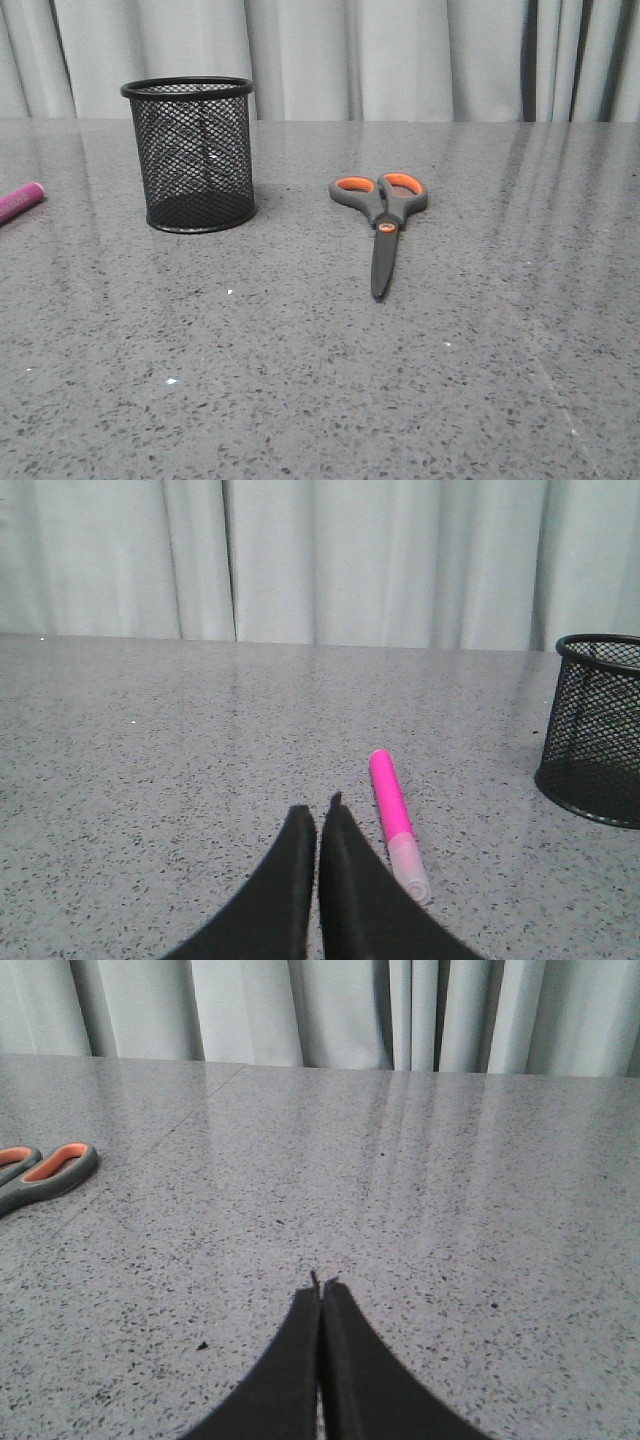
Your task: Put pen and scissors into bin
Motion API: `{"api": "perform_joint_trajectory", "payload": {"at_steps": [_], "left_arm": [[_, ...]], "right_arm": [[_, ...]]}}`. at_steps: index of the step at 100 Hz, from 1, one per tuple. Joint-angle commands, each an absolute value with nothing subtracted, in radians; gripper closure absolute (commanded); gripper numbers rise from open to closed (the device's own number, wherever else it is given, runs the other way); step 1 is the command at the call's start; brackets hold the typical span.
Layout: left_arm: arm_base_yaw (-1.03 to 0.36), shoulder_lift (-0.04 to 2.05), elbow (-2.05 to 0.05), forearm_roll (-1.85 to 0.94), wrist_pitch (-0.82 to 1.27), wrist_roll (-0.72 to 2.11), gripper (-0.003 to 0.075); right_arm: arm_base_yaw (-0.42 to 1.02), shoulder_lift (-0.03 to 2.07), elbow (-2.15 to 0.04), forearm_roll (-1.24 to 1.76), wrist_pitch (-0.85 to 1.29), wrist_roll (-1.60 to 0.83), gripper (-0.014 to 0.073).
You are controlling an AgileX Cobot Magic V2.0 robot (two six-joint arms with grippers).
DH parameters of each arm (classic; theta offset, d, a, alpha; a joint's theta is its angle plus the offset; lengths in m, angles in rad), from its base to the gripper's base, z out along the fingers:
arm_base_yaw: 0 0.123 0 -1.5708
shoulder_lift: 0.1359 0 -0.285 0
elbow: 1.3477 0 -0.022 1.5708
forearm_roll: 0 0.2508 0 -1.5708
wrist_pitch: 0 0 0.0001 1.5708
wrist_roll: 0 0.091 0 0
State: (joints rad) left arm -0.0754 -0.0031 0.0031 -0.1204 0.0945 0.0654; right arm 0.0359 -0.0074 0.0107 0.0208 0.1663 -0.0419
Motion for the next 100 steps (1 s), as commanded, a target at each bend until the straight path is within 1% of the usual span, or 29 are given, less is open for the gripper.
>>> {"api": "perform_joint_trajectory", "payload": {"at_steps": [1,63,86,100], "left_arm": [[-0.074,-0.030,0.025,-0.128,0.021,0.060,0.0742],[-0.074,-0.030,0.025,-0.132,0.021,0.060,0.0741],[-0.074,-0.030,0.025,-0.195,0.020,0.060,0.0742],[-0.074,-0.030,0.025,-0.329,0.012,0.060,0.0742]], "right_arm": [[0.029,-0.027,0.026,0.007,0.087,-0.050,0.0662],[0.029,-0.027,0.026,0.022,0.087,-0.050,0.0662],[0.029,-0.027,0.026,0.080,0.069,-0.049,0.0662],[0.029,-0.027,0.026,0.133,0.056,-0.049,0.0662]]}}
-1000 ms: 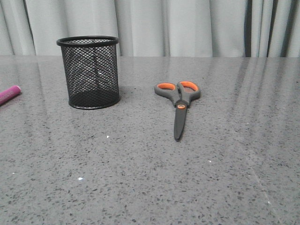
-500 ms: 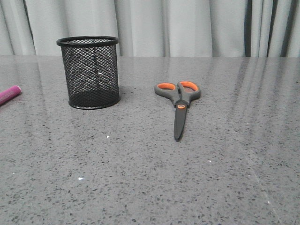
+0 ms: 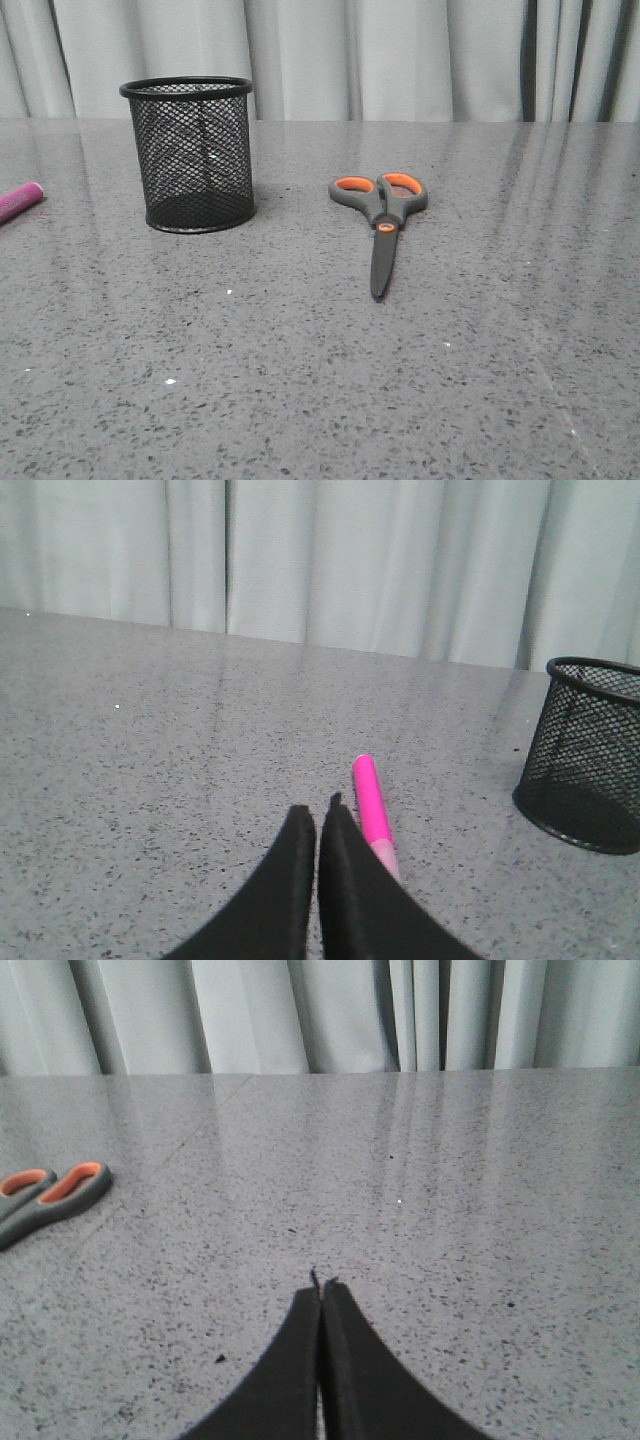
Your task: Put pen and scissors into bin
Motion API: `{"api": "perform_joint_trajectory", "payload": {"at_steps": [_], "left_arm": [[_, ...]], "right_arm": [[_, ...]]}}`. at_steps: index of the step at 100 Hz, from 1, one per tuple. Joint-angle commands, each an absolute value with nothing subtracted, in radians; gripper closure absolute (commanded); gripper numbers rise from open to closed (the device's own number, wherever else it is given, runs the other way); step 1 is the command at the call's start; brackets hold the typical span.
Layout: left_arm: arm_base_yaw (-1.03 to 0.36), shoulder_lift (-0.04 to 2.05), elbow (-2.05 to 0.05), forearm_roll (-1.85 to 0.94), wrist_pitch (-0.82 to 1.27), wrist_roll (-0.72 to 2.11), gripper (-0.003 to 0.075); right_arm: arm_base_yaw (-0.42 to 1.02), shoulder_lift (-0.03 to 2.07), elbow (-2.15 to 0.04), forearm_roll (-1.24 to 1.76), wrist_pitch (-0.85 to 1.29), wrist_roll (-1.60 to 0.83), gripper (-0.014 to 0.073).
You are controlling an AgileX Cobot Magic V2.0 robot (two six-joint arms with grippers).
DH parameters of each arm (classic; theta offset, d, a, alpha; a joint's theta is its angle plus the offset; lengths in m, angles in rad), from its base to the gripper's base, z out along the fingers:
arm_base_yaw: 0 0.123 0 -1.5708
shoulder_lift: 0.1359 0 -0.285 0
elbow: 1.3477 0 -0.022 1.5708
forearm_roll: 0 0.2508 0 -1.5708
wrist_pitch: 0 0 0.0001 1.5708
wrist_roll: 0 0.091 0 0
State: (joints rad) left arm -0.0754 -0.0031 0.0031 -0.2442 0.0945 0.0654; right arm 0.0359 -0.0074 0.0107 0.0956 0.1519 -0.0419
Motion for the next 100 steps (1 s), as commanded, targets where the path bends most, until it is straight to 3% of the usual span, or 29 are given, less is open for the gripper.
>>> {"api": "perform_joint_trajectory", "payload": {"at_steps": [1,25,44,76,100], "left_arm": [[-0.074,-0.030,0.025,-0.346,0.010,0.060,0.0742],[-0.074,-0.030,0.025,-0.619,-0.045,0.060,0.0742],[-0.074,-0.030,0.016,-0.682,-0.045,0.060,0.0742],[-0.074,0.022,-0.135,-0.630,0.083,0.060,0.0742],[-0.074,0.268,-0.385,-0.381,0.330,0.060,0.0742]], "right_arm": [[0.029,-0.027,0.026,0.135,0.056,-0.049,0.0662],[0.029,-0.027,0.026,0.278,0.018,-0.049,0.0662],[0.029,-0.027,0.026,0.484,-0.027,-0.049,0.0662],[0.029,0.001,-0.071,0.558,0.113,-0.049,0.0661],[0.029,0.232,-0.270,0.555,0.269,-0.068,0.0661]]}}
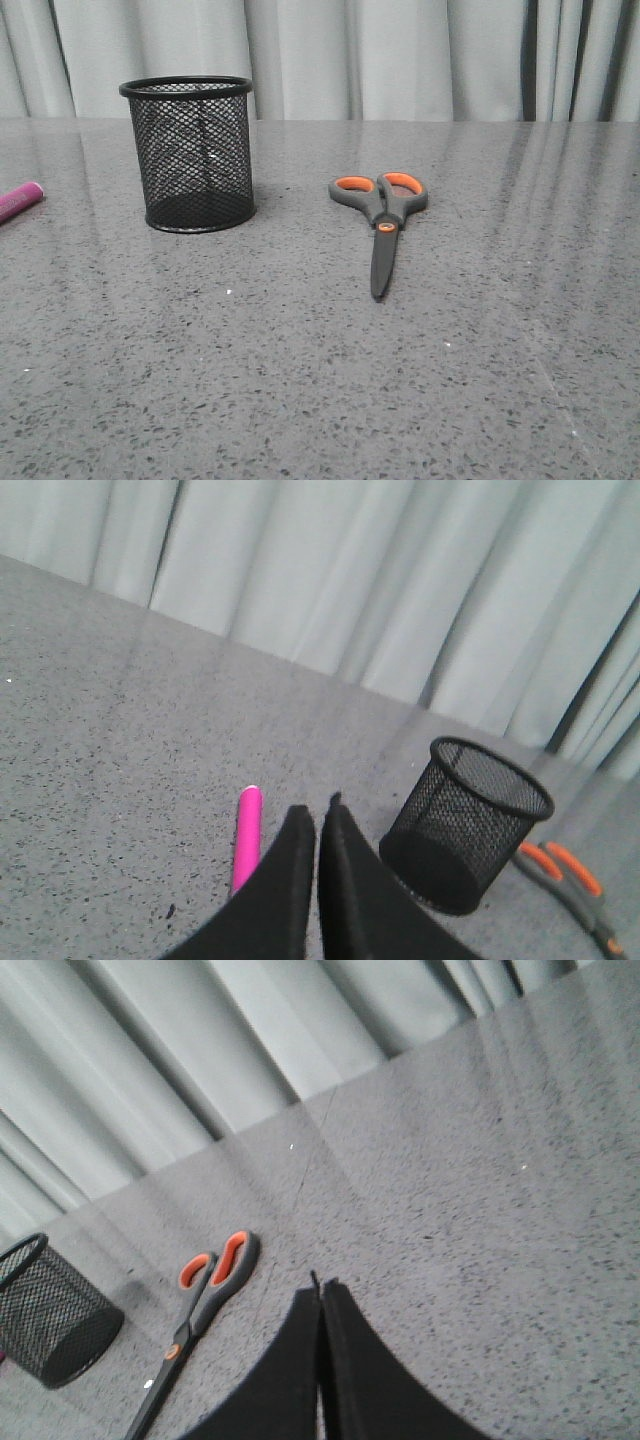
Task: Put pen and scissors into bin
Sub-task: 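Move the left gripper down over the pink marker and grasp it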
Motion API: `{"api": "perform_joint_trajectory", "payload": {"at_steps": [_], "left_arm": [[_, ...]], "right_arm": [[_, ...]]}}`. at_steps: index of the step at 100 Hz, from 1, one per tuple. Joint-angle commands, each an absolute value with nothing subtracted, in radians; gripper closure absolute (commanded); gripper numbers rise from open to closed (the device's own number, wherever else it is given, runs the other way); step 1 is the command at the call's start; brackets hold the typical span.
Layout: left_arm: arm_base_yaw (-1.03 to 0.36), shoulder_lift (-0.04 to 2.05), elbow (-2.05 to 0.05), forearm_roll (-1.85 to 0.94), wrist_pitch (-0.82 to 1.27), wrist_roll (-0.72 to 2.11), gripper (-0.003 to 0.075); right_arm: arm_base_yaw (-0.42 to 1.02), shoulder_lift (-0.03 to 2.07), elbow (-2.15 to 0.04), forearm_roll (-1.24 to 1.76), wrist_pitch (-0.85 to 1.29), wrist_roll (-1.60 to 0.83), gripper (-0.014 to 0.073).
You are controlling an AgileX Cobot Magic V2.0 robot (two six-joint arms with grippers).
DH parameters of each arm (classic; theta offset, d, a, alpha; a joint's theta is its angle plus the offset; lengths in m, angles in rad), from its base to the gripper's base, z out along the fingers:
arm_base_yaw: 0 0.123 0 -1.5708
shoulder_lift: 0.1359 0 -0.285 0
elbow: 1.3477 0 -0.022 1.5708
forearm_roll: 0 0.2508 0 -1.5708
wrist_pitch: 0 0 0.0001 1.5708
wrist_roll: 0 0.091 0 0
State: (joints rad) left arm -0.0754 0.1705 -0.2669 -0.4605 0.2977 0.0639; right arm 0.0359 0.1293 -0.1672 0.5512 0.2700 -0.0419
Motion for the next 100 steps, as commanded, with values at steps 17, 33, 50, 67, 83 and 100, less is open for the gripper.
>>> {"api": "perform_joint_trajectory", "payload": {"at_steps": [17,33,50,67,83,100], "left_arm": [[-0.074,0.485,-0.578,-0.312,0.525,0.073,0.0742],[-0.074,0.633,-0.679,-0.324,0.618,0.106,0.0742],[-0.074,0.725,-0.706,-0.363,0.628,0.106,0.0741],[-0.074,0.770,-0.706,-0.372,0.628,0.145,0.0718],[-0.074,0.794,-0.706,-0.397,0.624,0.188,0.0521],[-0.074,0.836,-0.717,-0.418,0.632,0.253,0.0383]], "right_arm": [[0.029,0.467,-0.442,0.555,0.421,-0.140,0.0662],[0.029,0.627,-0.557,0.555,0.488,-0.158,0.0661],[0.029,0.716,-0.618,0.555,0.532,-0.219,0.0654],[0.029,0.750,-0.636,0.558,0.536,-0.227,0.0442],[0.029,0.757,-0.637,0.558,0.531,-0.227,0.0197],[0.029,0.757,-0.637,0.558,0.526,-0.227,0.0201]]}}
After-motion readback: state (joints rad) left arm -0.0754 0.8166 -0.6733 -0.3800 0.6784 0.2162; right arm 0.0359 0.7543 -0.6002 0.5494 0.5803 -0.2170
